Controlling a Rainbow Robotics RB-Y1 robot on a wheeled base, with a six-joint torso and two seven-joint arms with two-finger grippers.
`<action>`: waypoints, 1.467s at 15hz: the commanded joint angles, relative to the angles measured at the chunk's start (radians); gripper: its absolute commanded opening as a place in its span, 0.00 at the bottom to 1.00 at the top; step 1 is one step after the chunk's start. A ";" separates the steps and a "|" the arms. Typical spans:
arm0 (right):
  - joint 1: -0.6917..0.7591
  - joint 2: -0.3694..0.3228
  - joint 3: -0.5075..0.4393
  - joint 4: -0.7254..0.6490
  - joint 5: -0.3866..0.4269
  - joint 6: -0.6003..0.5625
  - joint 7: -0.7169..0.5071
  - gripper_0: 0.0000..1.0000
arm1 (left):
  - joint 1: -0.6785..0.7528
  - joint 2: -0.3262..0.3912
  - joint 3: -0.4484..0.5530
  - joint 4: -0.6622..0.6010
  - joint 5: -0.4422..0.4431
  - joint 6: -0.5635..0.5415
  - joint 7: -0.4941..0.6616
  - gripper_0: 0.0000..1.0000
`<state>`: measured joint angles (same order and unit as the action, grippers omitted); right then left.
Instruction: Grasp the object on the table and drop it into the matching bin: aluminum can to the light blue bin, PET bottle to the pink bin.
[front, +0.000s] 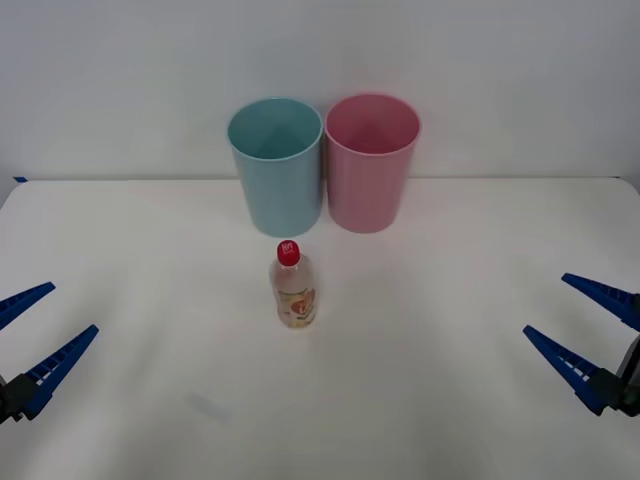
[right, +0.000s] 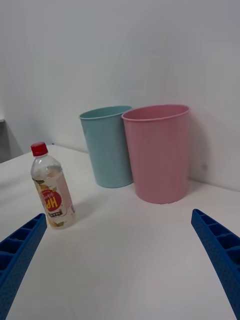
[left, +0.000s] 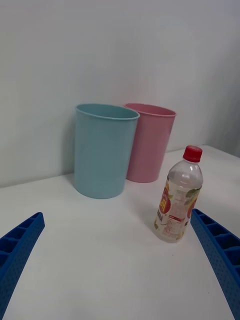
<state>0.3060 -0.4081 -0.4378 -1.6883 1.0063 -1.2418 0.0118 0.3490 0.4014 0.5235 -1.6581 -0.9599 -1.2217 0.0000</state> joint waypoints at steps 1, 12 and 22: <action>-0.016 0.000 0.077 0.001 0.026 0.015 0.022 1.00 | 0.000 0.000 0.000 0.000 0.000 0.000 0.000 1.00; -0.067 0.000 0.326 0.002 0.080 0.188 0.221 1.00 | 0.000 0.000 0.000 0.000 0.000 0.000 0.000 1.00; -0.269 0.086 0.456 0.217 0.183 0.229 0.261 1.00 | 0.000 0.000 0.000 0.000 0.000 0.000 0.000 1.00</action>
<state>0.0603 -0.3447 0.0154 -1.4964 1.1663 -1.0113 0.2671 0.3491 0.4014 0.5236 -1.6581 -0.9599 -1.2217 0.0000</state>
